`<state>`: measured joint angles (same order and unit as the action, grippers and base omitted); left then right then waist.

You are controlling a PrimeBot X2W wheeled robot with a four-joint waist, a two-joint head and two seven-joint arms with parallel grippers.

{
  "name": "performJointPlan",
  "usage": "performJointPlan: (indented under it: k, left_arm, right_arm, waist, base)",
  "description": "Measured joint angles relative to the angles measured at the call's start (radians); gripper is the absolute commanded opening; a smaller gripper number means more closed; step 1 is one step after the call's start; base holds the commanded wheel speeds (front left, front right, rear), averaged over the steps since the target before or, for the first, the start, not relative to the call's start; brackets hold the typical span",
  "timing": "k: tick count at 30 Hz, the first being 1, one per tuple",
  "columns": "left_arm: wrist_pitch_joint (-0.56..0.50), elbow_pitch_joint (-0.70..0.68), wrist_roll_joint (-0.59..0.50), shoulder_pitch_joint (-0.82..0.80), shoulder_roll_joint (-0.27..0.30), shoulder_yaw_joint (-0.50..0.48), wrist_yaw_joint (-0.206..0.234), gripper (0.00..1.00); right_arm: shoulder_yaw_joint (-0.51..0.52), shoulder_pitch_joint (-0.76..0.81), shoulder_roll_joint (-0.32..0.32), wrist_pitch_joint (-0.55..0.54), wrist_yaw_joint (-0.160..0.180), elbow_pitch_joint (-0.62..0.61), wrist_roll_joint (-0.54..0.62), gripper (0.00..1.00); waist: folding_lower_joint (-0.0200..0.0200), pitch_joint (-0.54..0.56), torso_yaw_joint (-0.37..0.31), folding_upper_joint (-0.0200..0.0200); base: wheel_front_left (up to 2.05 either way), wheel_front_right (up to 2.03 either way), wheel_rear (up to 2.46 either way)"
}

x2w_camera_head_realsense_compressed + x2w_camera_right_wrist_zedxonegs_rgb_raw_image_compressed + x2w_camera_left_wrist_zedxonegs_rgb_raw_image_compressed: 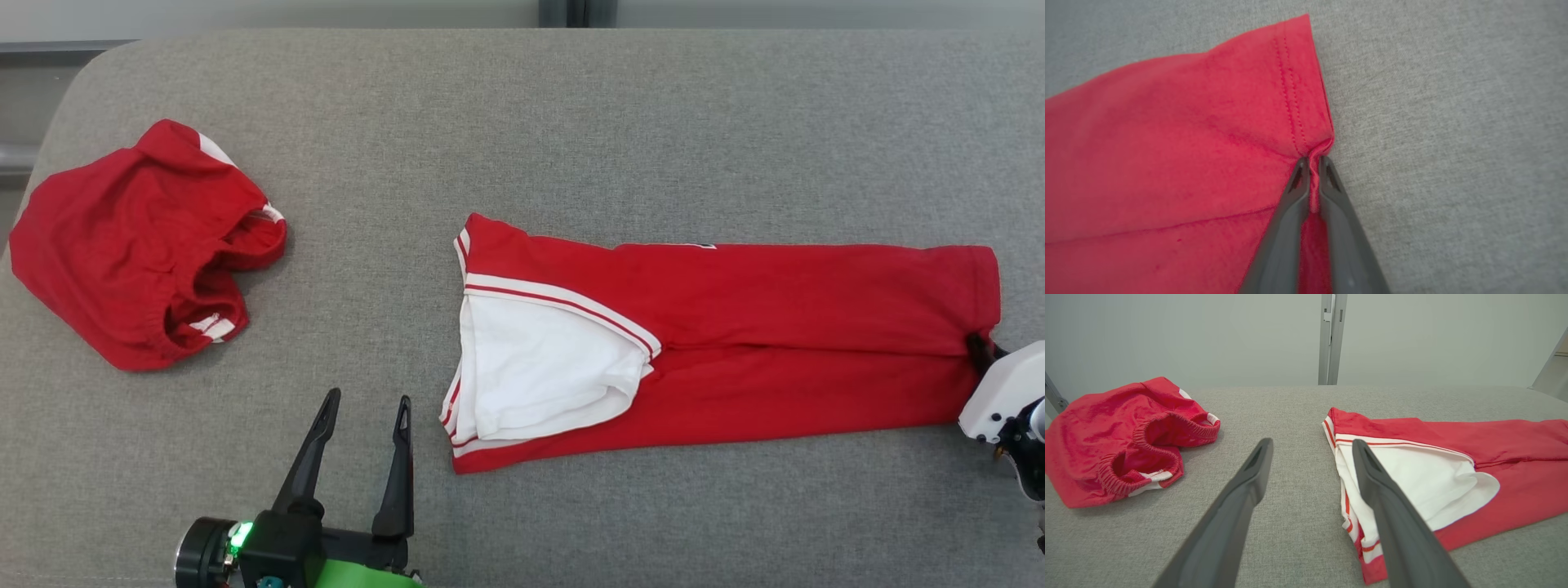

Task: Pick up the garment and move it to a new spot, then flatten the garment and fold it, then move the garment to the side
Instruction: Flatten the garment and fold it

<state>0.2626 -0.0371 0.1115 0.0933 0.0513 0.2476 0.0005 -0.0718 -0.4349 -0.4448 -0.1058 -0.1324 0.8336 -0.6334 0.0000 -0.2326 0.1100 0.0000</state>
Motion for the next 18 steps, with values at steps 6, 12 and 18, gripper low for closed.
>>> performJointPlan:
  k: [6,12,18]
  left_arm:
    - [0.0,0.0,0.002,-0.001,0.0,-0.002,0.004,1.0]
    - [0.0,-0.005,-0.004,-0.001,-0.001,-0.01,0.001,1.0]
    - [0.0,-0.011,-0.023,0.0,-0.001,-0.022,-0.009,1.0]
  right_arm:
    - [-0.027,0.0,-0.044,0.048,-0.002,-0.001,0.006,0.0]
    - [-0.044,-0.013,-0.133,0.066,0.0,-0.019,0.046,0.0]
    - [-0.008,-0.051,-0.262,0.042,0.001,-0.1,0.138,0.0]
  waist:
    - [0.0,0.001,-0.015,0.0001]
    - [0.0,0.003,-0.044,0.0001]
    - [0.0,0.002,-0.082,0.0001]
  base:
    - [0.0,0.0,0.0]
    - [0.0,0.0,0.0]
    - [0.0,0.0,0.0]
